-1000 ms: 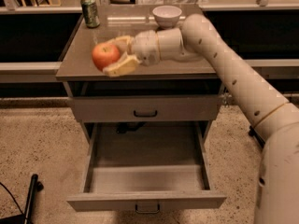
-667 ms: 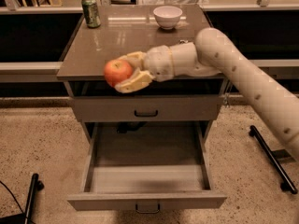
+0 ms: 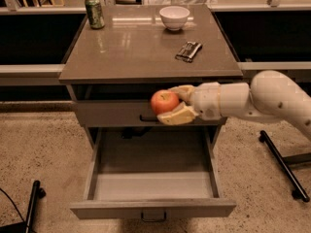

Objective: Place apple into middle drawer

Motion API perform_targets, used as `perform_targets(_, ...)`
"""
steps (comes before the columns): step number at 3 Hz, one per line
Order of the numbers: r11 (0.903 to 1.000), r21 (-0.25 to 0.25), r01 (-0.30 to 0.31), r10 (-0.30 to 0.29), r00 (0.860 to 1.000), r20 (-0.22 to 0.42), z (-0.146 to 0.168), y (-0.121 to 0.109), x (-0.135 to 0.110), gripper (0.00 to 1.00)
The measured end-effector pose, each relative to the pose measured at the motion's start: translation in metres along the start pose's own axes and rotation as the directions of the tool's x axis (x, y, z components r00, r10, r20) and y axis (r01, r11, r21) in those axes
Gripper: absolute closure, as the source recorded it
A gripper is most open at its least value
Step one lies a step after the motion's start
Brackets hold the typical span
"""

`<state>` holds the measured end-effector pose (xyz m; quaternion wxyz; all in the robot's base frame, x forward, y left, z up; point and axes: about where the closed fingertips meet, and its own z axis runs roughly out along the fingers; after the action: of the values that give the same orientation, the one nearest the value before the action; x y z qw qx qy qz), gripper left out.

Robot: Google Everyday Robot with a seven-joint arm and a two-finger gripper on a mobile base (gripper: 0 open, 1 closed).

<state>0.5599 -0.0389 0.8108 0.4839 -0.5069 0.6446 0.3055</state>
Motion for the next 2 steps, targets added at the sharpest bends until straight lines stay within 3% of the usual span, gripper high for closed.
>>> perform_targets(1, 0.9955, 0.082, -0.047, 0.050, 0.998, -0.040, -0.0124, 0.0064, 0.0379, 1.00)
perform_targets(2, 0.9965, 0.073, -0.041, 0.045, 0.997, -0.056, -0.0063, 0.0045, 0.0421, 1.00)
